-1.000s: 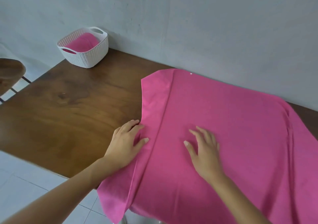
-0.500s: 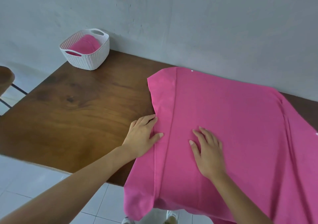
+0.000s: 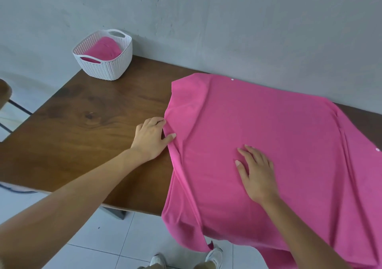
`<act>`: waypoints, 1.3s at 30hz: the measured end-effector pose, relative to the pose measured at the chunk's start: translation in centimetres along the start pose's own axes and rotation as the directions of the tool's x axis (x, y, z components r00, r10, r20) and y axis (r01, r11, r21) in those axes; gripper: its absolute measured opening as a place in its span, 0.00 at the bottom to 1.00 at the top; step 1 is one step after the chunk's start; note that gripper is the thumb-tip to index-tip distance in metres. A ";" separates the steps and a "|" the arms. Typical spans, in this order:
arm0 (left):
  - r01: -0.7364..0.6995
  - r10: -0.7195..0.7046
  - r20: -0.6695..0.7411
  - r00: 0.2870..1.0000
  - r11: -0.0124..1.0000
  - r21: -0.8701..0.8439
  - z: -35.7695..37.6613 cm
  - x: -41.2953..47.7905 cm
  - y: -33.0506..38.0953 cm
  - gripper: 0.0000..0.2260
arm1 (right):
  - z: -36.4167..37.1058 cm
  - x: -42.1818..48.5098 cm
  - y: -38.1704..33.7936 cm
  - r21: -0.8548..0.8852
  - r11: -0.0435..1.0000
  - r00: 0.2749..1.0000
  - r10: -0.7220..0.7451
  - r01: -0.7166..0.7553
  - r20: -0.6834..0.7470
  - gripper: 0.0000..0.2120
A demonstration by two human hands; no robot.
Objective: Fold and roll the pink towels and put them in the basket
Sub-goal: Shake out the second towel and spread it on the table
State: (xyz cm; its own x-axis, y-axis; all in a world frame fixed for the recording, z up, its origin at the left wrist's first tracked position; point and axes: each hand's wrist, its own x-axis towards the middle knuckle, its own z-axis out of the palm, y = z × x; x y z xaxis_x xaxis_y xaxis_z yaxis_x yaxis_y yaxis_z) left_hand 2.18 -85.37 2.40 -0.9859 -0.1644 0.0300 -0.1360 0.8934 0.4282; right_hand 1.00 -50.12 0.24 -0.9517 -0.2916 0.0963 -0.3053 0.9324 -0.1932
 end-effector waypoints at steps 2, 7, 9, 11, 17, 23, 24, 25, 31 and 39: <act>0.021 -0.021 -0.006 1.000 1.000 -0.003 -0.3 0.0 -0.4 0.30 | 0.0 0.0 0.0 0.006 1.000 1.000 0.002 -0.002 -0.002 0.24; 0.072 -0.074 -0.019 0.997 0.992 -0.107 -0.5 -3.0 0.9 0.29 | 0.0 0.1 -0.1 0.002 1.000 1.000 -0.002 0.002 0.000 0.24; 0.092 -0.101 -0.041 0.994 0.979 -0.182 -0.2 -5.4 2.1 0.27 | 0.0 0.1 0.0 -0.002 1.000 1.000 0.000 0.000 0.002 0.24; 0.102 -0.129 -0.093 0.987 0.964 -0.245 0.3 -8.2 3.2 0.22 | -0.1 0.0 -0.1 -0.004 1.000 1.000 0.001 -0.001 0.003 0.24; 0.184 -0.254 -0.220 0.942 0.938 -0.294 2.3 -15.1 7.5 0.08 | -0.6 -0.2 -0.7 -0.063 0.998 0.994 0.025 -0.018 0.105 0.27; 0.294 -0.352 -0.201 0.914 0.917 -0.269 4.4 -19.1 10.4 0.10 | -1.8 -3.7 -1.4 -0.047 0.997 0.982 -0.046 0.055 0.181 0.28; 0.313 -0.365 -0.194 0.911 0.916 -0.252 4.5 -19.5 10.8 0.11 | -1.8 -4.7 -1.4 -0.035 0.997 0.981 -0.065 0.073 0.181 0.28; 0.336 -0.381 -0.186 0.906 0.912 -0.234 4.7 -19.7 11.1 0.11 | -1.8 -5.7 -1.4 -0.020 0.996 0.981 -0.080 0.085 0.175 0.29; 0.469 -0.471 -0.106 0.876 0.882 -0.047 4.4 -20.1 13.3 0.14 | -0.7 -9.6 -1.0 0.005 0.994 0.990 -0.113 0.113 0.084 0.32; 0.442 -0.454 -0.171 0.875 0.891 -0.104 4.8 -21.4 13.7 0.10 | -0.2 -10.1 -1.0 -0.028 0.993 0.993 -0.114 0.114 -0.005 0.28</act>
State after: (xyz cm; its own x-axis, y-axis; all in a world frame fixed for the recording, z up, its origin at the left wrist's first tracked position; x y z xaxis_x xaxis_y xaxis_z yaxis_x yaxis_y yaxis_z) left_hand 21.00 -67.60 3.33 -0.7840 -0.6206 -0.0133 -0.5466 0.6799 0.4889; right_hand 10.91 -48.08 -0.30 -0.9104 -0.3950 0.1227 -0.4107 0.8987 -0.1540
